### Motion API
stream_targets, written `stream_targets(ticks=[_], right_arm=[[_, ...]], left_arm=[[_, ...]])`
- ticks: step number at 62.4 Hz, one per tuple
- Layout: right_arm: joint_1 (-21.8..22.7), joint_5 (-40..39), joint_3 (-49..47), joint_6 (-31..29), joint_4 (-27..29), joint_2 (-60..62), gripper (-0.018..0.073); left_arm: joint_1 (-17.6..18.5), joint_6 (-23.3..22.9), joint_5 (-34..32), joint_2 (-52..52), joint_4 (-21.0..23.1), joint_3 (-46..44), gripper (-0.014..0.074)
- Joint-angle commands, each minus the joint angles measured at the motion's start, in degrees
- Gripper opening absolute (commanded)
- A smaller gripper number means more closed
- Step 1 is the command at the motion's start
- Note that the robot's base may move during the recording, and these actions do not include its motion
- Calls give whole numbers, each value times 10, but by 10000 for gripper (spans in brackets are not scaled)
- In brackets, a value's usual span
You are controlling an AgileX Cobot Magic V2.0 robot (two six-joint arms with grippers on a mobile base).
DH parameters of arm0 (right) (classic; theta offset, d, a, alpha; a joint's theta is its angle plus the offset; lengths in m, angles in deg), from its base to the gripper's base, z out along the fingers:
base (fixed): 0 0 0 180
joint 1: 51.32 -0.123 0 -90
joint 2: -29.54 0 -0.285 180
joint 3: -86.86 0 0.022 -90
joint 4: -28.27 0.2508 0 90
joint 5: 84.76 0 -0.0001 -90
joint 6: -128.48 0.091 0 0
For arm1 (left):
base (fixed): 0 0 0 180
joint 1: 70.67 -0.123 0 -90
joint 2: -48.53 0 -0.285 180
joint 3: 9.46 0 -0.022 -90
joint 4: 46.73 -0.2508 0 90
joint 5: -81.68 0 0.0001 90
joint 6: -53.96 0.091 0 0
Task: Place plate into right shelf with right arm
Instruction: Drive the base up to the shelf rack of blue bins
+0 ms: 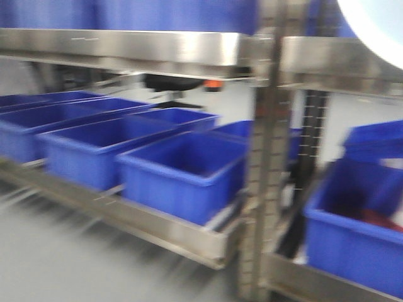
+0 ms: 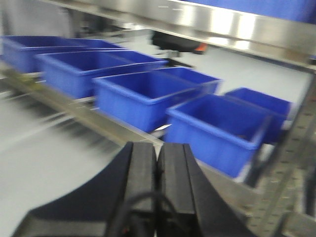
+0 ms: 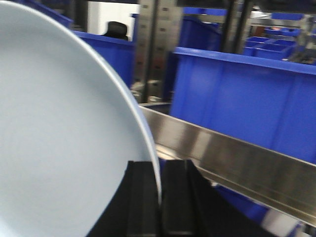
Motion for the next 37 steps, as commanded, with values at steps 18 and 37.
stream_targets(ticks=[18,37], right_arm=[[3,-53,-18,-3,-2,-4,54],[3,-53,-18,-3,-2,-4,54]], left_arm=[[1,-4,-52,6,5,6,-128],[1,-4,-52,6,5,6,-128]])
